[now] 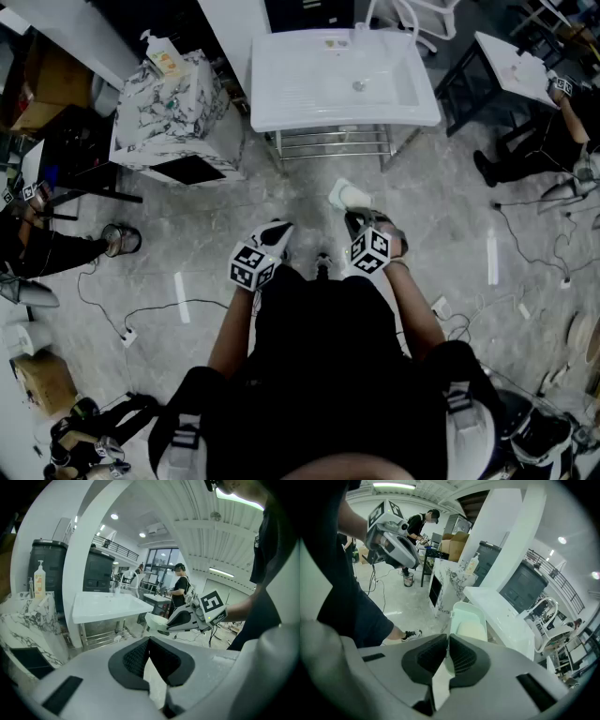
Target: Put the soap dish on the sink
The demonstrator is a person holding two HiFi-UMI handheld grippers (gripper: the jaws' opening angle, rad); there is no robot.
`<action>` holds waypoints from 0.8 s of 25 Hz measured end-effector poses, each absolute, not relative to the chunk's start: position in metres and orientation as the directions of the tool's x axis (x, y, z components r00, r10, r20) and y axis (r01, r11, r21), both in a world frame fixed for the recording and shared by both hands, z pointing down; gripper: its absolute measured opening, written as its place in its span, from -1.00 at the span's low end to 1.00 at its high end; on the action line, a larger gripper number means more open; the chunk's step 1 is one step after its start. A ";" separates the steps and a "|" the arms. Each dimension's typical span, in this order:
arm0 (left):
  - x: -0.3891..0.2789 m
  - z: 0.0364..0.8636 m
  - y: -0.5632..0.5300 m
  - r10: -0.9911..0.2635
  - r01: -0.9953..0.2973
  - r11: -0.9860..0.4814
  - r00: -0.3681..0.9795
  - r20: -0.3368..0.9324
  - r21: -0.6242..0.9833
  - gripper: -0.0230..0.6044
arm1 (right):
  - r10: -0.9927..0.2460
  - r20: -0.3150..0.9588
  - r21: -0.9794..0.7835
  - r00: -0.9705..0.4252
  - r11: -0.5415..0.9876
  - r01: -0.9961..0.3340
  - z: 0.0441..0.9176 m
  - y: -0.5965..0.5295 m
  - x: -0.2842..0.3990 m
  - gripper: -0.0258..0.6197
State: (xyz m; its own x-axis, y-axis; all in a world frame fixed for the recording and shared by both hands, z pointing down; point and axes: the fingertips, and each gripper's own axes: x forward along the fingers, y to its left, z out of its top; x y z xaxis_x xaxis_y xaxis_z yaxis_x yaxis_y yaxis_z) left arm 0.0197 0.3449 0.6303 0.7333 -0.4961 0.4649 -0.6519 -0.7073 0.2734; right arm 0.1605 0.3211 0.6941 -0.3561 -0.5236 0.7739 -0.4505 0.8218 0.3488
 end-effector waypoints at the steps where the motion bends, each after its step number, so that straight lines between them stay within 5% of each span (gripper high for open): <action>1: 0.018 0.634 0.347 -0.495 -0.653 -0.709 0.730 0.472 0.266 -0.93 | -0.525 0.773 0.349 -0.356 0.821 -0.453 0.694 0.323 0.160 -0.88; 20: 0.015 0.635 0.323 -0.475 -0.634 -0.733 0.737 0.481 0.247 -0.93 | -0.526 0.773 0.352 -0.354 0.821 -0.450 0.687 0.301 0.157 -0.89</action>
State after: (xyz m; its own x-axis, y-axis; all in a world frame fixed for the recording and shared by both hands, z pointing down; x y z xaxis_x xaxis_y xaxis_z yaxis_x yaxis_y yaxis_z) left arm 0.0148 0.3229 0.6347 0.7368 -0.4748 0.4814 -0.6338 -0.7328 0.2474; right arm 0.1567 0.3014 0.6871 -0.3536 -0.5261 0.7734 -0.4501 0.8205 0.3524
